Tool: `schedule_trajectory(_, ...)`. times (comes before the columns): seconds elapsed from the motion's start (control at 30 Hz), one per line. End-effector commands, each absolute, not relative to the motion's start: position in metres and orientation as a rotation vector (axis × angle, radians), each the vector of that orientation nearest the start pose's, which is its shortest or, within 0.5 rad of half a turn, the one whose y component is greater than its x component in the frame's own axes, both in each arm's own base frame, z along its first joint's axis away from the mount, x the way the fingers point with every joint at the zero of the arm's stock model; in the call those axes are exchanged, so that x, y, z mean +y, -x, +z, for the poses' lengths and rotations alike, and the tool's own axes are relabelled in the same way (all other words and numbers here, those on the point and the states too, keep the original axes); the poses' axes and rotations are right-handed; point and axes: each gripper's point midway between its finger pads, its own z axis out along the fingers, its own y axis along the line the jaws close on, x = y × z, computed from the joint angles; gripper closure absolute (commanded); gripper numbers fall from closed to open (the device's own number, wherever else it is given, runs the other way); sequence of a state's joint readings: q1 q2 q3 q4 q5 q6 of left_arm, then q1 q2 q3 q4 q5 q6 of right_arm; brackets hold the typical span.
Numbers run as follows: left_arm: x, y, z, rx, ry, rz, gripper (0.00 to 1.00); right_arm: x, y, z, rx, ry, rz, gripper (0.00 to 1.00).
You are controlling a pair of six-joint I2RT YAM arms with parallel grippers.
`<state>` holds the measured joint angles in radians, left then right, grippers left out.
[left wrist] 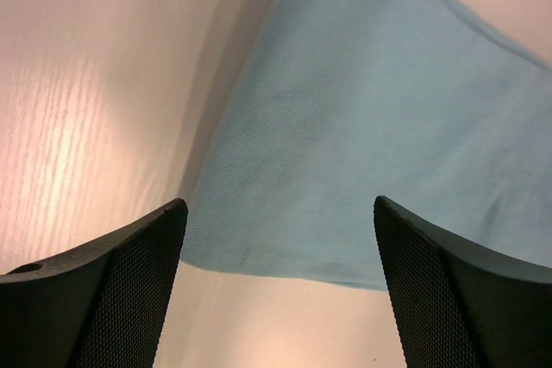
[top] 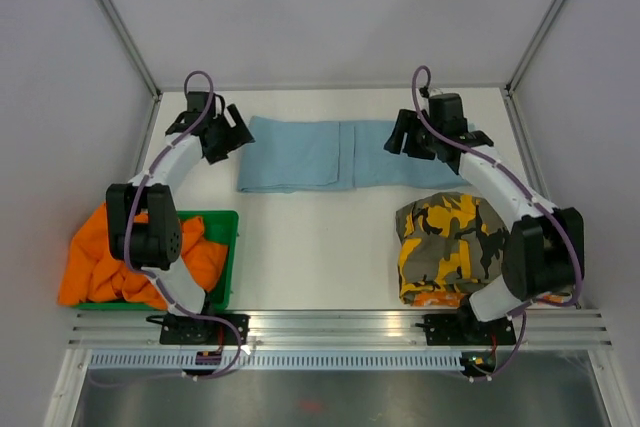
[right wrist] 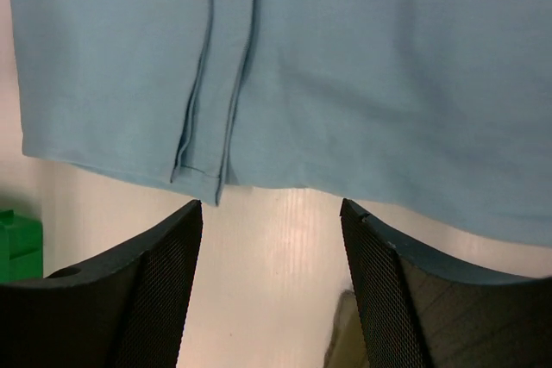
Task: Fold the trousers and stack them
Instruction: Fold the trousers
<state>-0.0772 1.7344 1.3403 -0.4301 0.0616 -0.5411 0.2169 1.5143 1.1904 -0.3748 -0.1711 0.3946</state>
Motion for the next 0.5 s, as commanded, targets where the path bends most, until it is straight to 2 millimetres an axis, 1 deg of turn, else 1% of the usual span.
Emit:
schedule_trajectory(0.0,-0.065,-0.452,0.119,2.376,0.425,-0.467,0.08,0.166,-0.433,0.182,2.265,-0.053,0.566,0.28)
schedule_trajectory(0.03,-0.064,-0.455,0.11,2.387,0.407,-0.477,0.09,0.167,-0.436,0.18,2.281,-0.071,0.569,0.28)
schedule_trajectory(0.07,-0.065,-0.455,0.106,2.397,0.392,-0.509,0.09,0.168,-0.445,0.181,2.282,-0.072,0.558,0.28)
schedule_trajectory(0.1,-0.063,-0.456,0.1,2.405,0.381,-0.509,0.1,0.163,-0.448,0.18,2.29,-0.091,0.519,0.28)
schedule_trajectory(0.13,-0.065,-0.458,0.094,2.408,0.368,-0.523,0.1,0.159,-0.451,0.182,2.288,-0.1,0.49,0.28)
schedule_trajectory(0.17,-0.048,-0.461,0.089,2.397,0.401,-0.517,0.1,0.156,-0.454,0.19,2.271,-0.09,0.463,0.27)
schedule_trajectory(0.2,-0.047,-0.462,0.086,2.391,0.404,-0.532,0.1,0.147,-0.456,0.193,2.263,-0.106,0.404,0.27)
schedule_trajectory(0.23,-0.049,-0.462,0.078,2.391,0.395,-0.587,0.11,0.141,-0.453,0.195,2.269,-0.111,0.37,0.25)
schedule_trajectory(0.27,-0.048,-0.462,0.076,2.386,0.39,-0.617,0.12,0.135,-0.452,0.202,2.256,-0.108,0.341,0.24)
schedule_trajectory(0.3,-0.042,-0.462,0.072,2.384,0.38,-0.627,0.12,0.126,-0.449,0.201,2.265,-0.128,0.293,0.23)
schedule_trajectory(0.33,-0.044,-0.462,0.068,2.388,0.357,-0.651,0.13,0.122,-0.446,0.206,2.257,-0.135,0.284,0.22)
schedule_trajectory(0.4,-0.047,-0.464,0.067,2.395,0.29,-0.667,0.14,0.116,-0.438,0.205,2.276,-0.152,0.274,0.22)
schedule_trajectory(0.43,-0.048,-0.464,0.066,2.406,0.29,-0.675,0.14,0.116,-0.433,0.204,2.288,-0.154,0.278,0.22)
schedule_trajectory(0.47,-0.047,-0.462,0.059,2.429,0.302,-0.677,0.14,0.115,-0.425,0.21,2.287,-0.157,0.286,0.22)
